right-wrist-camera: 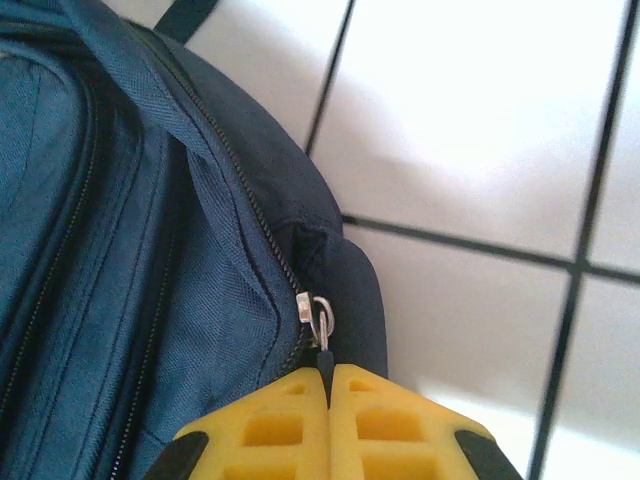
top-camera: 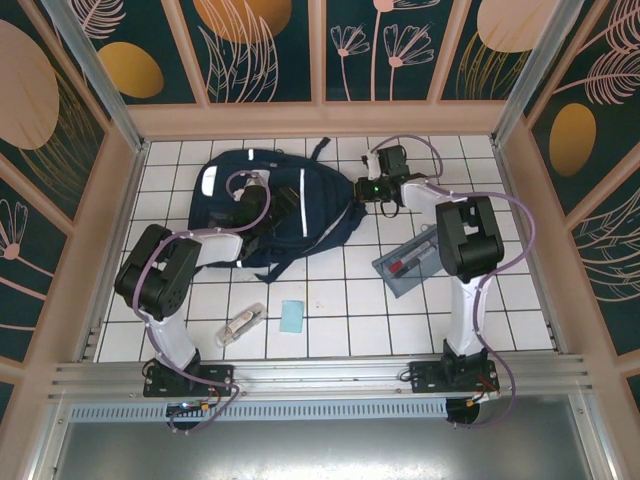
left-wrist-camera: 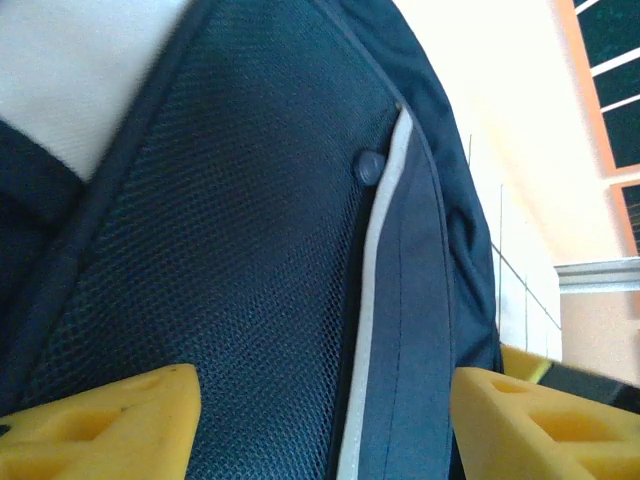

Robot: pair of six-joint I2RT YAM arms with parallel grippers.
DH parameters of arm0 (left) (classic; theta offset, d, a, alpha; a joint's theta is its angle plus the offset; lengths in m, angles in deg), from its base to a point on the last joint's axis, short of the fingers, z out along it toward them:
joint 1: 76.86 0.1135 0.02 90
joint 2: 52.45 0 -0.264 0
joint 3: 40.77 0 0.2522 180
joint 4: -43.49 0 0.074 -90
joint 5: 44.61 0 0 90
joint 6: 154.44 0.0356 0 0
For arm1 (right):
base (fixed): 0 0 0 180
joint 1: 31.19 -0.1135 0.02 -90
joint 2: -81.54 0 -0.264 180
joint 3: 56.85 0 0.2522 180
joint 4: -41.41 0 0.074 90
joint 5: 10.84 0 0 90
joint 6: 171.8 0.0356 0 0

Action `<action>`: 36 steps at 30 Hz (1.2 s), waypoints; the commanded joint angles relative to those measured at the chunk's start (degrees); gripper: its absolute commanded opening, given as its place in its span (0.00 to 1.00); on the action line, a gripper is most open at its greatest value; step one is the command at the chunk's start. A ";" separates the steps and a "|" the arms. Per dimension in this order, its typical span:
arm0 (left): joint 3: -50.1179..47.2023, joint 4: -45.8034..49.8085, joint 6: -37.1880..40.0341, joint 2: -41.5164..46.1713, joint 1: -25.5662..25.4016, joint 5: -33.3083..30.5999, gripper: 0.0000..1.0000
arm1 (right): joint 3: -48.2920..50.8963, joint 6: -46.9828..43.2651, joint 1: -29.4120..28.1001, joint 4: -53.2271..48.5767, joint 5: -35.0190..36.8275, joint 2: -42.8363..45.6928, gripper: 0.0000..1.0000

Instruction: Pack the student bag

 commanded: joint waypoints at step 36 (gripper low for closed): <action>59.31 23.46 -7.50 -42.76 -4.23 12.85 0.16 | 11.35 -12.27 -6.27 7.14 2.19 14.85 0.00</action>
